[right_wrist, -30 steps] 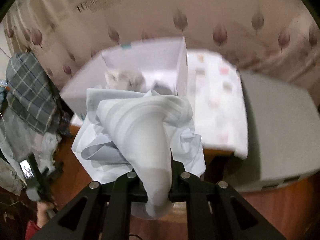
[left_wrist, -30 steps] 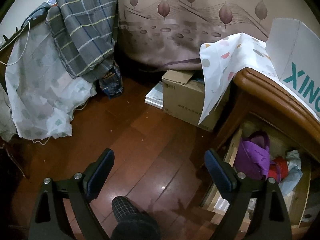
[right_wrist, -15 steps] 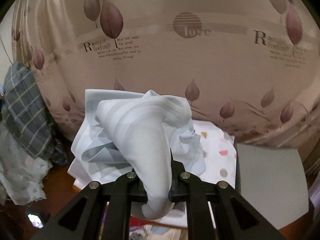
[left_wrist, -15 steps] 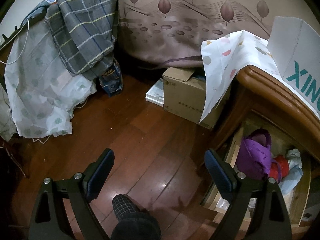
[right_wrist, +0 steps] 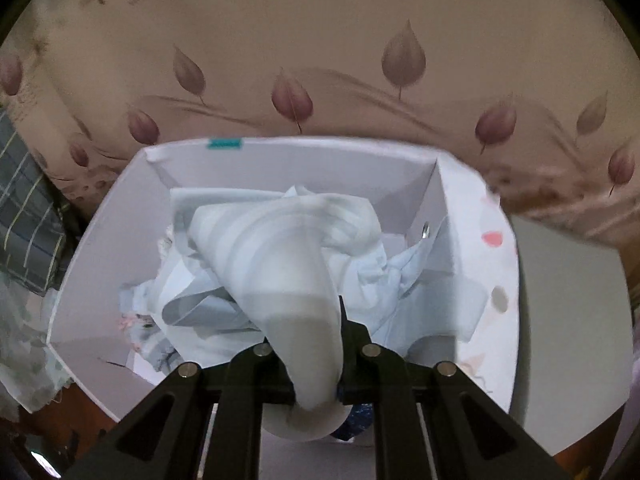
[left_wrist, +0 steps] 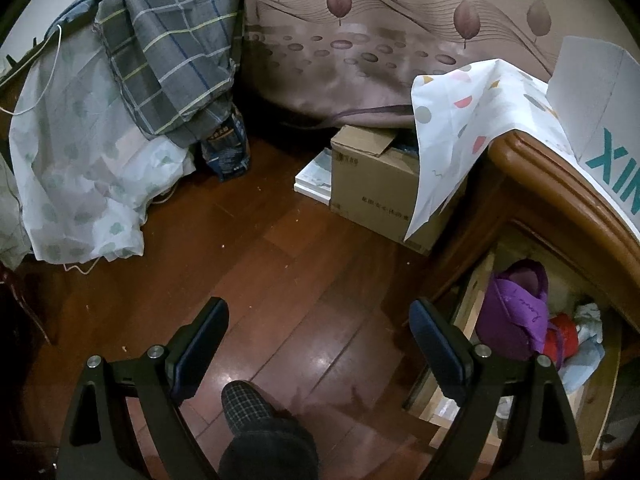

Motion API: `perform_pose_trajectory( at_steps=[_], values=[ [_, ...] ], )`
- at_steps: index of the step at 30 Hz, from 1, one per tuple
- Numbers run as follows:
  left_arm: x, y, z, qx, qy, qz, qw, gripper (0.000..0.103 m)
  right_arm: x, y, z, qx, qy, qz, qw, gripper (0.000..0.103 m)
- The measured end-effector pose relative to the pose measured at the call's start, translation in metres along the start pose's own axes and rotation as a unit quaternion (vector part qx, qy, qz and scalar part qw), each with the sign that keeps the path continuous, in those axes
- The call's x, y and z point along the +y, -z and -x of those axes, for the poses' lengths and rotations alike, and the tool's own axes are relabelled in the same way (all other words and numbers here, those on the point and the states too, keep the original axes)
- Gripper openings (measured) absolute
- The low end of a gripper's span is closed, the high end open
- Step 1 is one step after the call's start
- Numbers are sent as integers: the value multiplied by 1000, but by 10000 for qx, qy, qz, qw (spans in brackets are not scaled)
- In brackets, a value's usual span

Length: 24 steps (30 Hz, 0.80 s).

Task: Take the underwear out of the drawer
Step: 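Carry the white cloth into the white box and open the right tool, then reach the right tool into the drawer and grasp the grey knit sock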

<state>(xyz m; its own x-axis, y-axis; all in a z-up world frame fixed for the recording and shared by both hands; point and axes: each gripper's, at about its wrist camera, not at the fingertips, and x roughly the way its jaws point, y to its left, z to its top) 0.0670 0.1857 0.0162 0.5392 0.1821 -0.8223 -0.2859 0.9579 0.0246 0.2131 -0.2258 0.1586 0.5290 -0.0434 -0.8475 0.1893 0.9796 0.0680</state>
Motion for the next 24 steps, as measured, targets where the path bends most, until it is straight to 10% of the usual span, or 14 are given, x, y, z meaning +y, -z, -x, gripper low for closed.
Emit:
perform_pose_trajectory(
  at_steps=[5, 24],
  values=[
    [-1, 0, -1, 16, -18, -14, 10000, 90, 2, 5, 1, 53, -85, -31, 9999, 60],
    [12, 1, -7, 196, 3, 420, 9989, 90, 8, 68, 117, -607, -476, 853, 9934, 66]
  ],
)
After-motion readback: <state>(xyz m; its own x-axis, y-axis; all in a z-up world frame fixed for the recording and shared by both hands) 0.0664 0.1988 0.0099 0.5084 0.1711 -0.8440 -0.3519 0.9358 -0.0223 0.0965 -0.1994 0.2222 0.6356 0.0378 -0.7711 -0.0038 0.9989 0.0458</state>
